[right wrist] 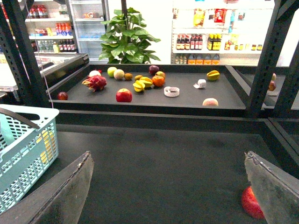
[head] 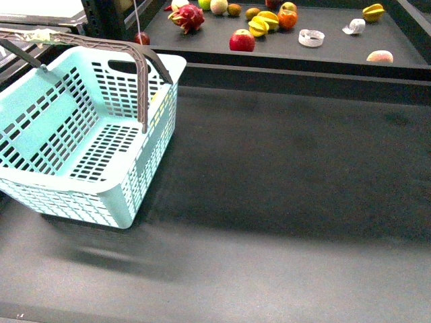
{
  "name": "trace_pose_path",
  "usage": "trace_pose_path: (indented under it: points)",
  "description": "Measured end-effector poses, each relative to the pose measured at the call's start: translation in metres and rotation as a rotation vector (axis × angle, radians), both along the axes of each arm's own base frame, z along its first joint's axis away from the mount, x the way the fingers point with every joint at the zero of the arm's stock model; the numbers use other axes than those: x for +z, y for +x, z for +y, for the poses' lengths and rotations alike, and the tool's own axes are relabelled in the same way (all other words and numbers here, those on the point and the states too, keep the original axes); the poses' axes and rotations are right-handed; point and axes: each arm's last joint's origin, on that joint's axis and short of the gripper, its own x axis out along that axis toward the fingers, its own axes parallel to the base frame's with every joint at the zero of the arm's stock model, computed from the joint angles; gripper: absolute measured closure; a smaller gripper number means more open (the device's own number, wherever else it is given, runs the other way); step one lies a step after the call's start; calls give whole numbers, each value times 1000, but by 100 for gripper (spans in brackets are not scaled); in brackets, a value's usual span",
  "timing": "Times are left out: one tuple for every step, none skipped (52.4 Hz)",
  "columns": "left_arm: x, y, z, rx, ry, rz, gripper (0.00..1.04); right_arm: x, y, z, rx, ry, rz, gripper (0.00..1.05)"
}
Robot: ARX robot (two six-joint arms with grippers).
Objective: Pick mango with right arm and hold basket with left
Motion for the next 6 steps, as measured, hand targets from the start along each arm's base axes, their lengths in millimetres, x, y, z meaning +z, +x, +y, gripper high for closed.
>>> trace_pose_path:
  points:
    - [0,0,0,0,0,0,101,0,0,0,0,0,0,8]
    - [0,0,0,0,0,0,101,0,0,0,0,0,0,8]
    - [0,0,0,0,0,0,101,0,0,0,0,0,0,8]
    - [0,0,0,0,0,0,101,0,0,0,0,0,0,8]
    - [0,0,0,0,0,0,101,0,0,0,0,0,0,8]
    - [0,0,0,0,0,0,101,0,0,0,0,0,0,8]
